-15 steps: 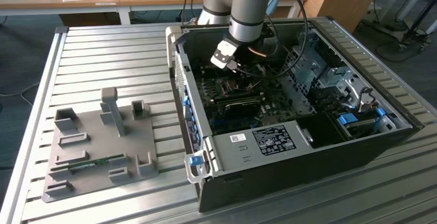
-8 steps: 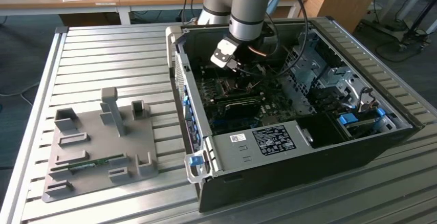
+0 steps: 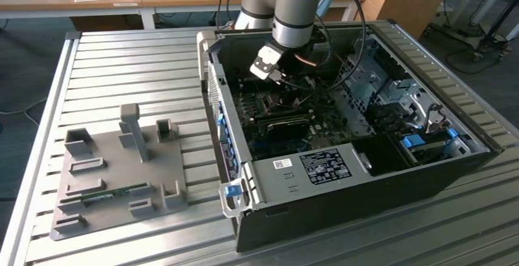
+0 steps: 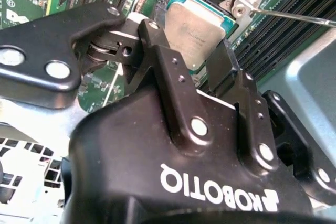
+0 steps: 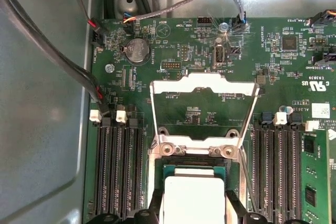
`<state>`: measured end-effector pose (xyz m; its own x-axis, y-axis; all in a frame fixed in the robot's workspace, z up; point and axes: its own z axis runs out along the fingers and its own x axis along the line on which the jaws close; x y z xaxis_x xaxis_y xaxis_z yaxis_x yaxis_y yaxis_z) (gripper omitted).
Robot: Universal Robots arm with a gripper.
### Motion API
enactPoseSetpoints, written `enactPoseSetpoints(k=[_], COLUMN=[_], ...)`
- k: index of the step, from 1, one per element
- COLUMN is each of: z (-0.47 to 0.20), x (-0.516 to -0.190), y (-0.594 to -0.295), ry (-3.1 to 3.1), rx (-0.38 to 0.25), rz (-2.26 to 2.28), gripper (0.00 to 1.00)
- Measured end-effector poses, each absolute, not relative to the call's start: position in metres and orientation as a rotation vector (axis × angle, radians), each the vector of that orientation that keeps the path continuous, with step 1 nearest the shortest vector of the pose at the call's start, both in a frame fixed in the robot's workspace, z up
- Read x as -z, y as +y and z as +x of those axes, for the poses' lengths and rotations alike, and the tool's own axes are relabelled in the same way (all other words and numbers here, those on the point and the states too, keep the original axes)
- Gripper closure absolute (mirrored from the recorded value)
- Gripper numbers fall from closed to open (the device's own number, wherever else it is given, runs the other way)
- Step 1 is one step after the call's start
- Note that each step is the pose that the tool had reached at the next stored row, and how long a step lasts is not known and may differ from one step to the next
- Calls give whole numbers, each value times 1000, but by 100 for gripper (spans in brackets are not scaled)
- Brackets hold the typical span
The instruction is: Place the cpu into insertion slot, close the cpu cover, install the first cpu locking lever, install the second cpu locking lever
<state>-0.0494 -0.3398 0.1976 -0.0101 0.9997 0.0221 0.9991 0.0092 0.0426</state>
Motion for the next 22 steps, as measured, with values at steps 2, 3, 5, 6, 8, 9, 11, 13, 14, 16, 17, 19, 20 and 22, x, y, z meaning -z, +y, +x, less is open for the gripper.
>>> enactPoseSetpoints(k=[2, 3, 5, 6, 8, 9, 11, 13, 14, 16, 17, 19, 20, 22], z=[-49, -49, -49, -49, -49, -49, -49, -49, -49, -49, -48, -48, -48, -48], x=[-198, -197, -197, -197, -196, -196, -196, -196, -195, -195, -195, -195, -195, -194], y=[-340, -340, -340, -340, -340, -340, -340, -340, -340, -340, -340, -340, -340, -340], ry=[2217, 2216, 2216, 2215, 2215, 2215, 2215, 2215, 2215, 2215, 2215, 2215, 2215, 2215], rx=[-72, -72, -72, -72, -72, -72, -71, -72, -72, -72, -72, -72, -72, -72], rz=[2205, 2205, 2206, 2206, 2206, 2206, 2206, 2206, 2206, 2206, 2206, 2206, 2206, 2206], gripper=[46, 46, 46, 46, 46, 46, 46, 46, 46, 46, 46, 46, 46, 46])
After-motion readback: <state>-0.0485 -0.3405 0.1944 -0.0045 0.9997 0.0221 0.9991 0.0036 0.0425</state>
